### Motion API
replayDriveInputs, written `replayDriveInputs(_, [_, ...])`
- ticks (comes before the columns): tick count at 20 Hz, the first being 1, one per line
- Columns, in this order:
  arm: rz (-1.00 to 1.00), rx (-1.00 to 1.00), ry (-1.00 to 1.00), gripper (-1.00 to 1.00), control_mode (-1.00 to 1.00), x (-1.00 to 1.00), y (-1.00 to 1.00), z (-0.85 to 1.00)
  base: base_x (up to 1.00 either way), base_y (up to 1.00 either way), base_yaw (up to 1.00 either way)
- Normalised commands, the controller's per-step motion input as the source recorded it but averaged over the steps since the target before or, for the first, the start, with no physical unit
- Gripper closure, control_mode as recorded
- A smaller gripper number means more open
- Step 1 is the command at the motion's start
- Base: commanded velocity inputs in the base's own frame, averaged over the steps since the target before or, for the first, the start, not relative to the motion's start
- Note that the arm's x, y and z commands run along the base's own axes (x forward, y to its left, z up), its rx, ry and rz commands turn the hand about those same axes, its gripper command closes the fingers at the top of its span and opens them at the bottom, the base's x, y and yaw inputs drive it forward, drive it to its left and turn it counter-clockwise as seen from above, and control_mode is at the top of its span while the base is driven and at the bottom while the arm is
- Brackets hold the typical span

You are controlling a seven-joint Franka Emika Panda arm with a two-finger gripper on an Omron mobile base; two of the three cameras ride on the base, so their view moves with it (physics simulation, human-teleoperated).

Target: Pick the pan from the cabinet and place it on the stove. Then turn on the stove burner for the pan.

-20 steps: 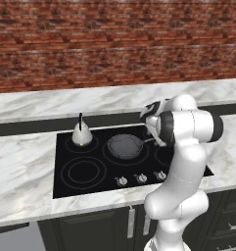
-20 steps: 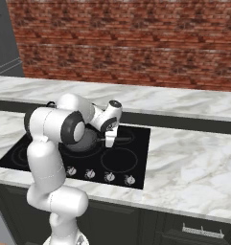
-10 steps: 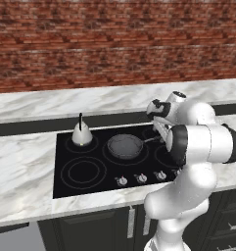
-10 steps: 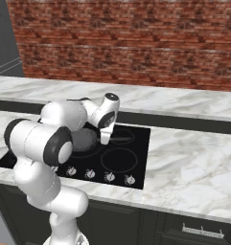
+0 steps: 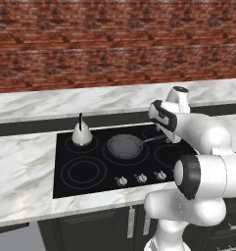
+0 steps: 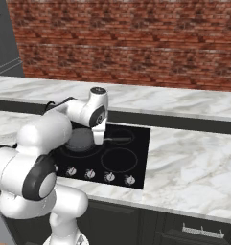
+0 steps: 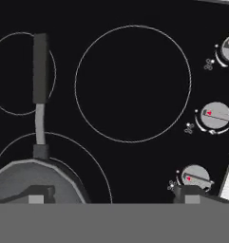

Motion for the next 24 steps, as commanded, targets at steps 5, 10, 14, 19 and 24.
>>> replayDriveInputs(5, [0.15,-0.09,0.05,-1.0,-1.0,-0.73,0.1,0.42,0.0,0.0,0.0])
replayDriveInputs(10, [0.22,-0.02,0.02,-1.0,-1.0,-0.56,0.02,0.11,0.0,0.0,0.0])
replayDriveInputs(14, [0.28,0.0,0.02,-1.0,-1.0,-0.34,0.08,0.0,0.0,0.0,0.0])
replayDriveInputs(19, [0.25,-0.06,0.02,-1.0,-1.0,-0.36,0.19,0.0,0.0,0.0,0.0])
replayDriveInputs(24, [0.18,-0.1,0.03,-1.0,-1.0,-0.22,0.13,-0.01,0.0,0.0,0.0])
